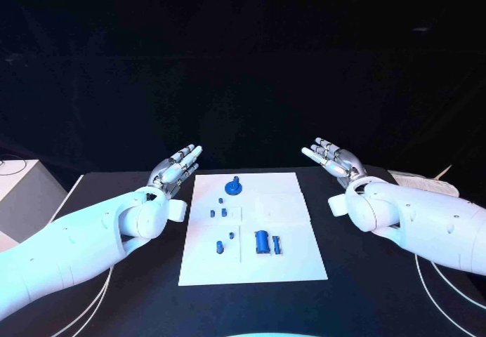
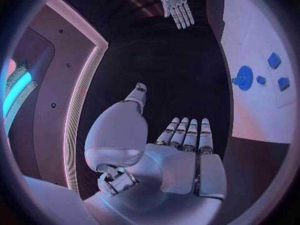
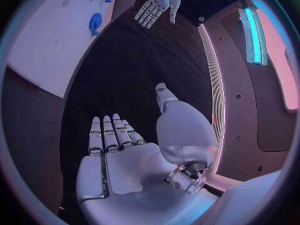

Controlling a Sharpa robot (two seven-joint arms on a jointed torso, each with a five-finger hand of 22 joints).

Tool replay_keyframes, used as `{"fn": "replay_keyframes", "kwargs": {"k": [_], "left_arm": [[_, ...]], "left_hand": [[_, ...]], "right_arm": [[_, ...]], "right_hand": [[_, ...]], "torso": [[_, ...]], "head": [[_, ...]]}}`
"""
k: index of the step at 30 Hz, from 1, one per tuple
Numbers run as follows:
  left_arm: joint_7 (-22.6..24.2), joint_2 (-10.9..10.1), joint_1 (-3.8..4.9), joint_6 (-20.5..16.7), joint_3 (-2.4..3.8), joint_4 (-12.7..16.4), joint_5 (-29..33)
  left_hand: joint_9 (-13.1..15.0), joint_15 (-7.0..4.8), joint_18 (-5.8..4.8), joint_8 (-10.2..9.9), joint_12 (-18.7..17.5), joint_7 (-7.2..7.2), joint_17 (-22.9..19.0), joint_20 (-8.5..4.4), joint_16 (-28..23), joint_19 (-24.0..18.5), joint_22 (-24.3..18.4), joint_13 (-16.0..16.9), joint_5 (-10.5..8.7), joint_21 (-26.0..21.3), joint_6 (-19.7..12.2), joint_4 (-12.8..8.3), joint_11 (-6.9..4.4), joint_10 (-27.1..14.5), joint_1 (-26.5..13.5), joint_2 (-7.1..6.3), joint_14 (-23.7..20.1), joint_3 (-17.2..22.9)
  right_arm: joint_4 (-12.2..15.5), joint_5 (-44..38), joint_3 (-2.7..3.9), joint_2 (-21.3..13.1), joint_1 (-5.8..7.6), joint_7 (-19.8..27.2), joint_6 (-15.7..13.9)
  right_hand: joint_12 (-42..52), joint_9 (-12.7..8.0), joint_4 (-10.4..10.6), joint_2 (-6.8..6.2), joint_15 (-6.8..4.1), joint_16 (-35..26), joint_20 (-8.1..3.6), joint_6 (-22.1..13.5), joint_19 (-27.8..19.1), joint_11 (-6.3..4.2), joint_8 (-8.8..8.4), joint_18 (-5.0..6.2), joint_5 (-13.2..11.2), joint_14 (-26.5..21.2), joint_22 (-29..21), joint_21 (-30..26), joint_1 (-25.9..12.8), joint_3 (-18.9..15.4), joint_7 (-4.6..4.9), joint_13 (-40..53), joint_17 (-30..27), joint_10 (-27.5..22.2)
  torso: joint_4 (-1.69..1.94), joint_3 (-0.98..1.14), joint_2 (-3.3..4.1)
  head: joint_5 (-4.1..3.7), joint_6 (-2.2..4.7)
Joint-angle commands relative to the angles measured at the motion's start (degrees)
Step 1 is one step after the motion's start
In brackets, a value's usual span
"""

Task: Assemble the parts on the task board

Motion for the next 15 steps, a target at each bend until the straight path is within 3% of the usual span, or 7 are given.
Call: {"fn": "replay_keyframes", "kwargs": {"k": [1, 4, 7, 8, 11, 15], "left_arm": [[2.44, 0.09, 1.43, -6.76, -1.54, 2.62, 2.01], [3.79, 0.07, 3.01, -11.46, -3.95, 5.48, 3.33], [5.31, 0.05, 4.79, -16.75, -6.66, 8.68, 4.80], [5.98, 0.04, 5.57, -19.05, -7.84, 10.08, 5.45], [7.08, 0.02, 6.85, -22.88, -9.79, 12.40, 6.52], [8.10, 0.00, 8.04, -26.42, -11.61, 14.55, 7.51]], "left_hand": [[-2.65, -1.94, -2.10, -2.49, -0.97, -1.68, -3.02, -3.44, -1.91, -9.30, -1.40, -0.76, -0.82, -0.86, -9.94, -3.45, -2.05, -11.44, -56.98, 1.84, -9.25, -2.90], [-2.65, -1.94, -2.10, -2.49, -0.97, -1.68, -3.02, -3.44, -1.91, -9.30, -1.40, -0.76, -0.82, -0.86, -9.94, -3.45, -2.05, -11.44, -56.98, 1.84, -9.25, -2.90], [-2.65, -1.94, -2.10, -2.49, -0.97, -1.68, -3.02, -3.44, -1.91, -9.30, -1.40, -0.76, -0.82, -0.86, -9.94, -3.45, -2.05, -11.44, -56.98, 1.84, -9.25, -2.90], [-2.65, -1.94, -2.10, -2.49, -0.97, -1.68, -3.02, -3.44, -1.91, -9.30, -1.40, -0.76, -0.82, -0.86, -9.94, -3.45, -2.05, -11.44, -56.98, 1.84, -9.25, -2.90], [-2.65, -1.94, -2.10, -2.49, -0.97, -1.68, -3.02, -3.44, -1.91, -9.30, -1.40, -0.76, -0.82, -0.86, -9.94, -3.45, -2.05, -11.44, -56.98, 1.84, -9.25, -2.90], [-2.65, -1.94, -2.10, -2.49, -0.97, -1.68, -3.02, -3.44, -1.91, -9.30, -1.40, -0.76, -0.82, -0.86, -9.94, -3.45, -2.05, -11.44, -56.98, 1.84, -9.25, -2.90]], "right_arm": [[4.09, 4.09, 1.06, -0.61, -0.95, 3.12, -5.42], [8.76, 6.99, 2.49, -1.49, -2.14, 4.93, -9.20], [13.16, 9.73, 3.84, -2.31, -3.26, 6.64, -12.75], [14.98, 10.86, 4.40, -2.65, -3.72, 7.35, -14.22], [17.80, 12.61, 5.27, -3.17, -4.44, 8.45, -16.50], [19.99, 13.97, 5.94, -3.59, -5.00, 9.30, -18.28]], "right_hand": [[-1.56, -4.65, -2.14, 2.43, -1.50, -2.59, -2.94, -9.81, -10.68, -1.91, -2.27, -3.01, -0.98, -11.84, -3.85, -0.84, -50.04, -5.81, -2.38, -2.09, -5.56, -16.29], [-1.56, -4.65, -2.14, 2.43, -1.50, -2.59, -2.94, -9.81, -10.68, -1.91, -2.27, -3.01, -0.98, -11.84, -3.85, -0.84, -50.04, -5.81, -2.38, -2.09, -5.56, -16.29], [-1.56, -4.65, -2.14, 2.43, -1.50, -2.59, -2.94, -9.81, -10.68, -1.91, -2.27, -3.01, -0.98, -11.84, -3.85, -0.84, -50.04, -5.81, -2.38, -2.09, -5.56, -16.29], [-1.56, -4.65, -2.14, 2.43, -1.50, -2.59, -2.94, -9.81, -10.68, -1.91, -2.27, -3.01, -0.98, -11.84, -3.85, -0.84, -50.04, -5.81, -2.38, -2.09, -5.56, -16.29], [-1.56, -4.65, -2.14, 2.43, -1.50, -2.59, -2.94, -9.81, -10.68, -1.91, -2.27, -3.01, -0.98, -11.84, -3.85, -0.84, -50.04, -5.81, -2.38, -2.09, -5.56, -16.29], [-1.56, -4.65, -2.14, 2.43, -1.50, -2.59, -2.94, -9.81, -10.68, -1.91, -2.27, -3.01, -0.98, -11.84, -3.85, -0.84, -50.04, -5.81, -2.38, -2.09, -5.56, -16.29]], "torso": [[0.93, 0.21, -0.46], [1.51, 0.33, -0.75], [1.94, 0.42, -0.96], [2.10, 0.46, -1.04], [2.30, 0.50, -1.13], [2.35, 0.51, -1.16]], "head": [[-0.76, 2.67], [-1.28, 4.58], [-1.68, 6.01], [-1.82, 6.54], [-2.00, 7.19], [-2.04, 7.35]]}}
